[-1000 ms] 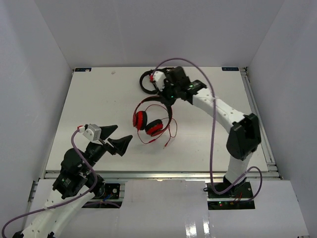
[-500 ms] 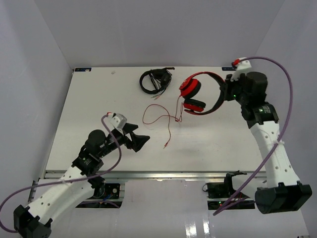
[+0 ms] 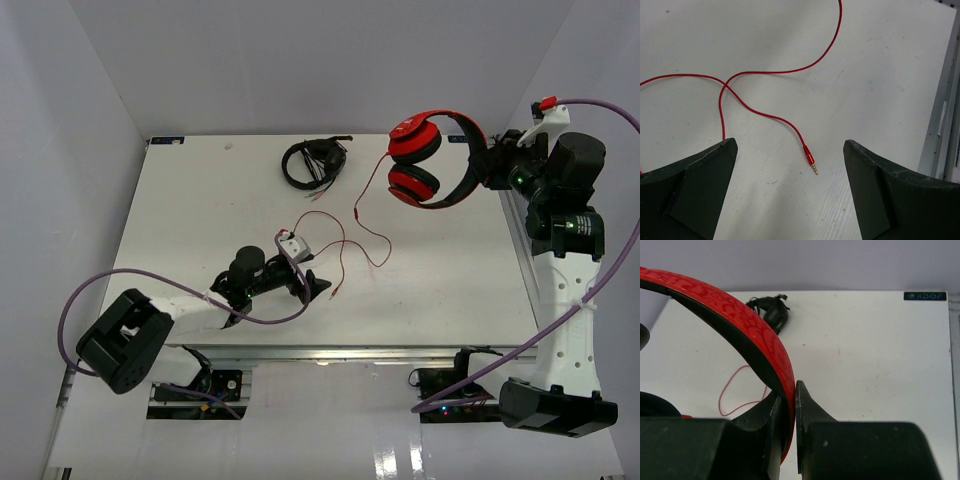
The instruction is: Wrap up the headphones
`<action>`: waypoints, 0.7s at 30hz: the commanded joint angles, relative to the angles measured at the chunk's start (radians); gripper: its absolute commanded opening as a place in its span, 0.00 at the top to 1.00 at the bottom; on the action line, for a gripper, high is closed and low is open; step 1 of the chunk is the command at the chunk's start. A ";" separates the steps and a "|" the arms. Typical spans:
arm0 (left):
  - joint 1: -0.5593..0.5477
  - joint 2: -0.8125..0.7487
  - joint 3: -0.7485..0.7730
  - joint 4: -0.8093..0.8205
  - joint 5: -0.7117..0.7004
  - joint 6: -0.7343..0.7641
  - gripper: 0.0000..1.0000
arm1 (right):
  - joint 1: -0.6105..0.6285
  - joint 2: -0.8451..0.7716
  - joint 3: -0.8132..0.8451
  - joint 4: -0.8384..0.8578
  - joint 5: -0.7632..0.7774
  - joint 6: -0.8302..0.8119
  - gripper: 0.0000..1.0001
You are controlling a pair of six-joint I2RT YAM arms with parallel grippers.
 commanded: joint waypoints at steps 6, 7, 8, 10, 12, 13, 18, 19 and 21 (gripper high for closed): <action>-0.079 0.297 0.230 0.289 0.070 0.081 0.02 | -0.002 0.003 0.133 0.106 -0.150 0.148 0.92; -0.088 0.321 0.252 0.308 0.071 0.079 0.02 | -0.002 0.006 0.138 0.111 -0.157 0.151 0.92; -0.100 0.347 0.277 0.320 0.069 0.081 0.02 | -0.002 0.008 0.143 0.116 -0.163 0.156 0.92; -0.119 0.391 0.322 0.330 0.068 0.083 0.02 | -0.002 0.009 0.151 0.127 -0.169 0.161 0.92; -0.155 0.466 0.410 0.326 0.065 0.100 0.02 | -0.002 0.005 0.161 0.137 -0.184 0.182 0.92; -0.164 0.490 0.438 0.313 0.065 0.108 0.02 | -0.002 0.003 0.166 0.141 -0.189 0.189 0.92; -0.202 0.592 0.551 0.290 0.091 0.112 0.05 | -0.002 -0.002 0.201 0.139 -0.208 0.216 0.92; -0.208 0.603 0.555 0.301 0.118 0.103 0.08 | -0.002 -0.003 0.208 0.136 -0.204 0.216 0.92; -0.218 0.617 0.555 0.305 0.143 0.086 0.19 | -0.001 -0.004 0.224 0.126 -0.190 0.206 0.92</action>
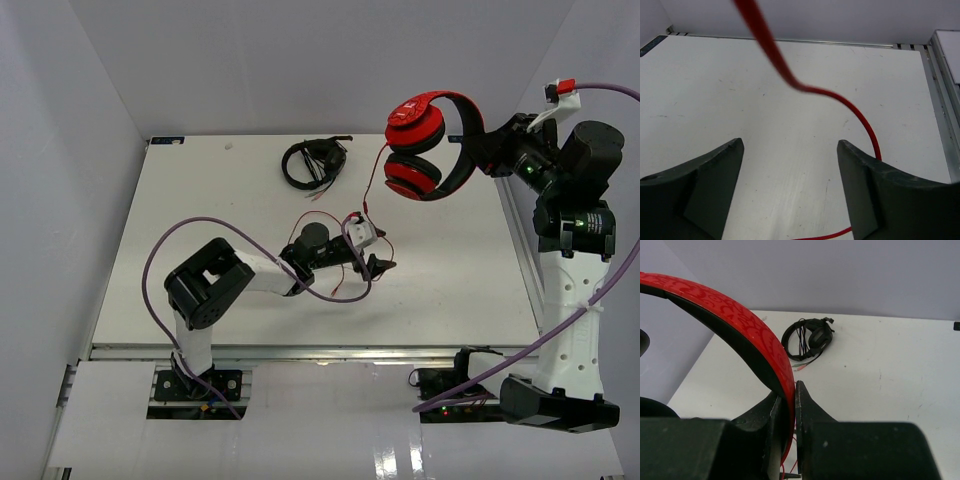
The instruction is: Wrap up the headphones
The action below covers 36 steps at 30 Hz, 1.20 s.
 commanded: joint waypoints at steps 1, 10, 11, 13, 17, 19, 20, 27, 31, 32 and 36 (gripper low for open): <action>-0.026 0.013 0.021 0.031 0.091 -0.020 0.23 | -0.002 -0.022 0.085 0.073 -0.010 0.045 0.92; -0.030 -0.042 -0.103 0.061 -0.130 -0.032 0.17 | -0.002 -0.022 0.095 0.070 -0.004 0.041 0.92; -0.030 -0.054 -0.101 0.019 -0.204 -0.021 0.15 | -0.002 -0.024 0.093 0.068 -0.008 0.041 0.92; -0.030 -0.075 -0.072 -0.083 -0.371 -0.012 0.13 | -0.002 -0.027 0.090 0.067 -0.021 0.038 0.92; -0.015 -0.131 -0.060 -0.128 -0.500 -0.027 0.11 | -0.002 -0.029 0.083 0.067 -0.027 0.032 0.92; -0.006 -0.160 -0.065 -0.136 -0.502 -0.045 0.11 | -0.002 -0.028 0.081 0.067 -0.025 0.029 0.92; 0.000 -0.171 -0.059 -0.163 -0.515 -0.053 0.11 | -0.002 -0.026 0.080 0.067 -0.025 0.029 0.92; 0.047 -0.238 -0.168 -0.076 -0.223 -0.076 0.10 | -0.002 -0.024 0.081 0.066 -0.025 0.024 0.92; 0.057 -0.225 -0.232 0.069 0.051 -0.061 0.10 | -0.002 -0.018 0.089 0.062 -0.026 0.023 0.92; 0.057 -0.213 -0.235 0.076 0.103 -0.062 0.10 | -0.002 -0.017 0.092 0.061 -0.027 0.023 0.92; 0.051 -0.170 -0.209 0.092 0.180 -0.073 0.11 | -0.002 -0.013 0.096 0.061 -0.029 0.022 0.92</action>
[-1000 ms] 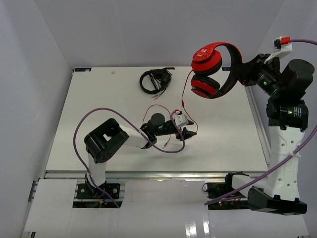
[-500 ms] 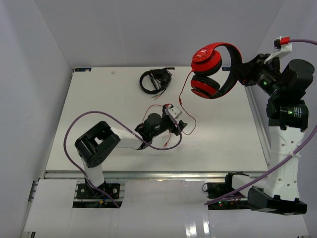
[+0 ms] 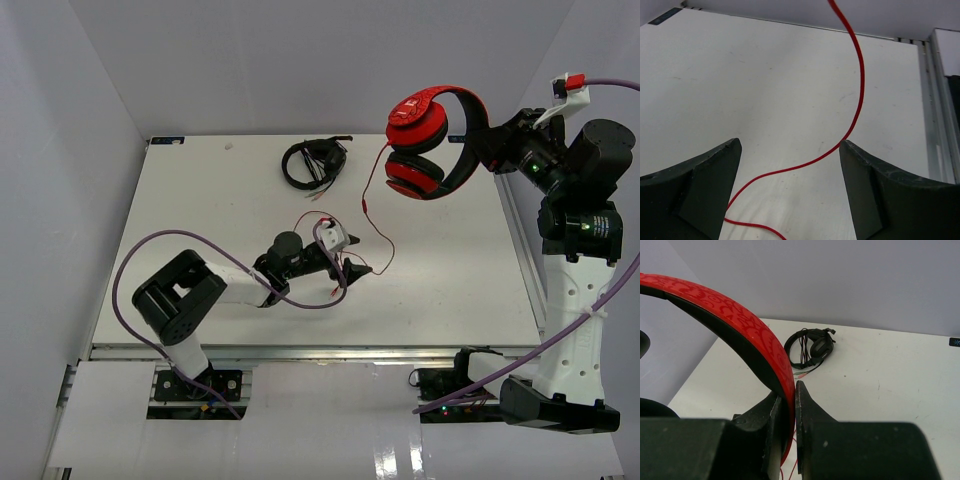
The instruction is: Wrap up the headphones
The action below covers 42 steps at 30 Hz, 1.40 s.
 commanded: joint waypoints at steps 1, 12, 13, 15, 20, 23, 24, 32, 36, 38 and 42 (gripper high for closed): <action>-0.013 0.036 0.033 0.079 0.212 -0.006 0.12 | -0.002 -0.009 0.047 0.054 -0.019 0.025 0.92; -0.055 0.169 0.118 0.053 0.245 -0.006 0.25 | -0.002 0.004 0.080 0.046 -0.001 0.014 0.92; -0.056 0.174 0.115 0.055 0.251 -0.008 0.27 | -0.002 0.005 0.080 0.047 -0.001 0.014 0.92; -0.059 0.178 0.107 0.065 0.243 -0.016 0.29 | -0.002 0.007 0.080 0.047 -0.001 0.013 0.92; -0.059 0.138 0.073 0.052 0.016 0.005 0.19 | -0.002 0.000 0.075 0.043 -0.004 0.009 0.92; -0.055 0.096 0.074 0.001 -0.154 0.009 0.18 | -0.002 -0.005 0.068 0.037 -0.005 0.002 0.92; -0.051 0.080 0.071 -0.002 -0.195 0.010 0.18 | -0.002 -0.007 0.067 0.036 -0.005 0.000 0.92; 0.006 -0.012 -0.004 0.036 -0.134 -0.015 0.17 | -0.002 -0.006 0.064 0.036 -0.009 0.003 0.92; 0.031 -0.028 -0.072 0.132 0.037 -0.057 0.17 | -0.002 -0.009 0.059 0.035 -0.011 0.002 0.92; 0.032 -0.011 -0.057 0.141 0.167 -0.068 0.16 | -0.002 -0.008 0.053 0.039 -0.020 0.010 0.92; 0.018 0.051 0.003 0.085 0.270 -0.070 0.17 | -0.002 0.009 0.052 0.047 -0.049 0.036 0.92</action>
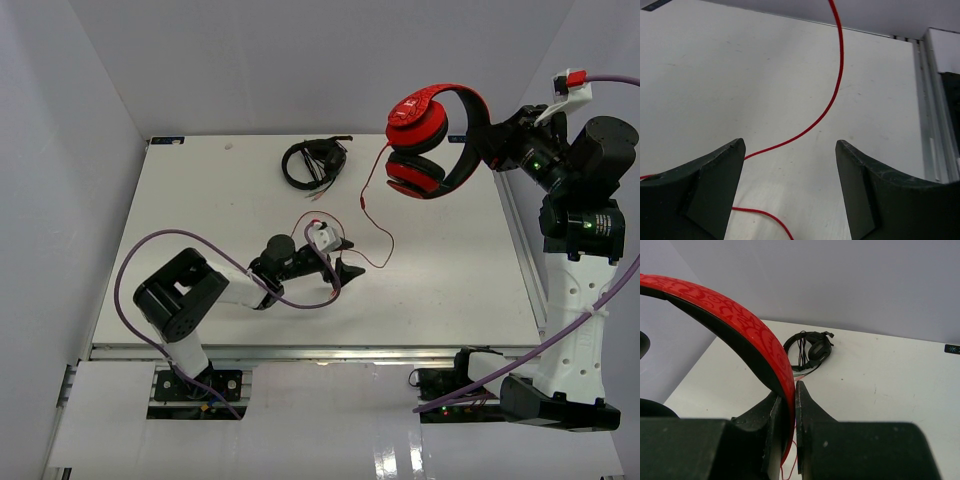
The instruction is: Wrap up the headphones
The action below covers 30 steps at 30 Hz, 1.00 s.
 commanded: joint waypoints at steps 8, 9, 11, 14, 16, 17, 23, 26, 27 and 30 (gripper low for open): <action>-0.055 0.118 0.182 -0.101 0.211 0.023 0.17 | -0.002 0.003 0.040 0.056 -0.049 0.069 0.92; -0.064 0.127 0.192 -0.105 0.219 0.023 0.17 | -0.002 0.004 0.040 0.057 -0.048 0.070 0.92; -0.077 0.146 0.214 -0.106 0.241 0.023 0.18 | -0.002 0.006 0.036 0.058 -0.049 0.070 0.92; -0.099 0.163 0.229 -0.090 0.257 0.009 0.20 | -0.002 0.007 0.030 0.059 -0.049 0.070 0.92; -0.105 0.171 0.231 -0.085 0.250 0.001 0.22 | -0.002 0.006 0.027 0.059 -0.049 0.070 0.92; -0.105 0.170 0.229 -0.087 0.234 0.005 0.24 | -0.002 0.006 0.026 0.059 -0.048 0.066 0.92; -0.104 0.075 0.163 -0.148 -0.290 0.080 0.18 | -0.002 -0.003 0.028 0.050 -0.038 0.044 0.92; -0.101 0.031 0.123 -0.155 -0.482 0.103 0.16 | -0.002 -0.004 0.027 0.047 -0.038 0.042 0.92; -0.101 0.014 0.115 -0.162 -0.507 0.103 0.16 | -0.002 -0.003 0.025 0.048 -0.038 0.043 0.92; -0.098 -0.030 0.093 -0.188 -0.628 0.104 0.15 | -0.002 -0.004 0.022 0.049 -0.038 0.044 0.92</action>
